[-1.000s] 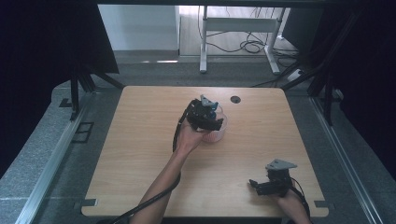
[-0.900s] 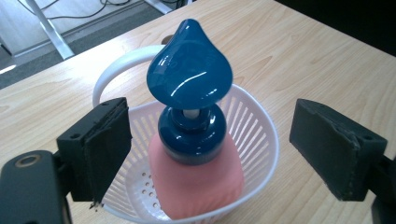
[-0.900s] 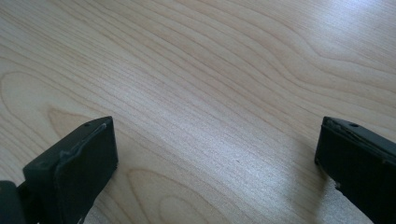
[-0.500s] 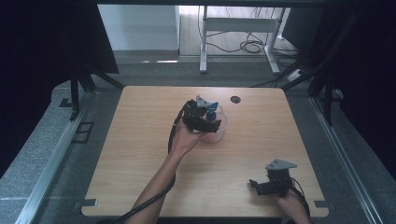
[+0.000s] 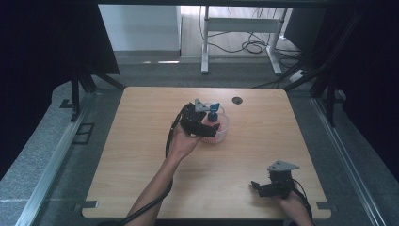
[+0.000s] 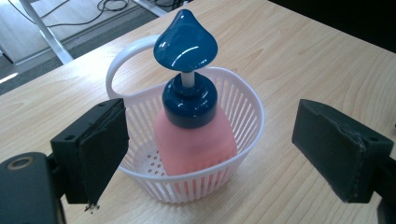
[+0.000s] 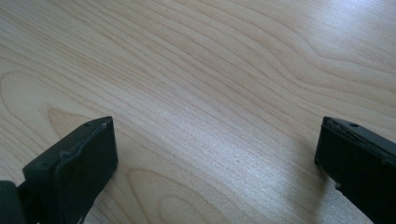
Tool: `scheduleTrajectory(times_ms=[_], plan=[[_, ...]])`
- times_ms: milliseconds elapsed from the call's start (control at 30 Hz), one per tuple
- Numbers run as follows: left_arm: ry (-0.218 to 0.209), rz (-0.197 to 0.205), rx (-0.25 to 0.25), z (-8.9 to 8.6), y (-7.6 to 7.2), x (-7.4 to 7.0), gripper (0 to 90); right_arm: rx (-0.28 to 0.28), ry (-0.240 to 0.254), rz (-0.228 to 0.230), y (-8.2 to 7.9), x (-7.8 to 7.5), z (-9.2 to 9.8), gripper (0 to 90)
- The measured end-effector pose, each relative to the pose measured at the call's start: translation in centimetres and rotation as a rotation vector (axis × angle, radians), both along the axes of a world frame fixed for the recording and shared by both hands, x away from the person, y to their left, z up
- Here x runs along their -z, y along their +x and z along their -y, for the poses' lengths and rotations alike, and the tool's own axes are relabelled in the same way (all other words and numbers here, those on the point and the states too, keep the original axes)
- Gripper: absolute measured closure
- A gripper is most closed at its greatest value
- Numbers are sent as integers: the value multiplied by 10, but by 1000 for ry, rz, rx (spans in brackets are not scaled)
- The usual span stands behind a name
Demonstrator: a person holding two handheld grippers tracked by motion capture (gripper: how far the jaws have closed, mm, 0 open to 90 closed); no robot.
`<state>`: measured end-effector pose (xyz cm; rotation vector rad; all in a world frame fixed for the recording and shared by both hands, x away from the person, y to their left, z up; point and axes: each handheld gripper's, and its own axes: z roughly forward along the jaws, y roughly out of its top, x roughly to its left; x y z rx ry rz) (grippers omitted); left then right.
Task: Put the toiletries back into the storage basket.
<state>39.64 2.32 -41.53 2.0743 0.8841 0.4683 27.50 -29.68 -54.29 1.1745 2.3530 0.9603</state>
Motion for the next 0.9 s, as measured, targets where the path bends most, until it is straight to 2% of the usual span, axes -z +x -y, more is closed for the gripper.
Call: scheduleTrajectory(times_ms=[200, 333, 900], plan=[[34, 14, 3, 0, -5, 1, 108, 1, 0, -1, 0, 0, 0, 0], [37, 13, 10, -1, -9, 1, 108, 2, 0, -2, 0, 0, 0, 0], [-7, -4, 24, -15, -24, 5, 109, 3, 0, -2, 0, 0, 0, 0]])
